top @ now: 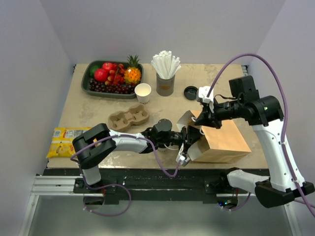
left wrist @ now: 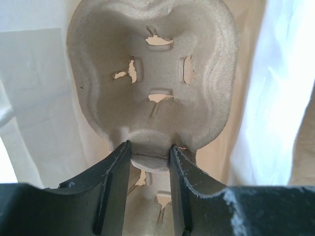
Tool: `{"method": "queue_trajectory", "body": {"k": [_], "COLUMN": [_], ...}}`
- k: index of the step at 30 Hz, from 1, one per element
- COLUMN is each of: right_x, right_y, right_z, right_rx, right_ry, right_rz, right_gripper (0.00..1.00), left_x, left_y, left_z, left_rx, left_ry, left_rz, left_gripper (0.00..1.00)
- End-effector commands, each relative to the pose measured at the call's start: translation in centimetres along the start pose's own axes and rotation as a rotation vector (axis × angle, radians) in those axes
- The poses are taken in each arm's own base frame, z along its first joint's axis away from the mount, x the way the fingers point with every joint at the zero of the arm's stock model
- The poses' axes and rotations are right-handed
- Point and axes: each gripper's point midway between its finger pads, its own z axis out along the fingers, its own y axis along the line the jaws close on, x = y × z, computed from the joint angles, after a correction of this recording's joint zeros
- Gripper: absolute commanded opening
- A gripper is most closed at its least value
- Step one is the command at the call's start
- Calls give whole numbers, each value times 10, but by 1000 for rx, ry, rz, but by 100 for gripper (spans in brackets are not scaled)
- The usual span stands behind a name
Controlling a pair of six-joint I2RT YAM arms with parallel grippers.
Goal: Pack the takeout coffee
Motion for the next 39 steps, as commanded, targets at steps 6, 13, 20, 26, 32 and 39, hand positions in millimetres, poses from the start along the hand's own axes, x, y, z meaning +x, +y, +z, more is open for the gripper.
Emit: {"method": "queue_trajectory", "body": {"k": [6,13,20,26,32,39], "right_x": [-1,4,1,-1,-13,-23], "right_y": [24,39,35,39,40,33], "right_z": [1,4,5,9,12,12], "right_rx": [-68,-106,-107,-140,-184,-172], "right_ry": [47,53,54,40,1,-15], "right_rz": [23,27,25,59,73,59], "right_gripper": [0,0,0,0,0,0], "left_x": [-3,10,-2,-9,-21,-17], "left_y": [3,2,19,53,52,48], "left_z": [26,44,37,31,22,20], "left_rx": [-6,33,-132,-327,-423,-392], "left_ry": [-23,-13,-46,-66,-119,-90], "left_rz": [56,-3,166,217,288,272], "left_gripper": [0,0,0,0,0,0]}}
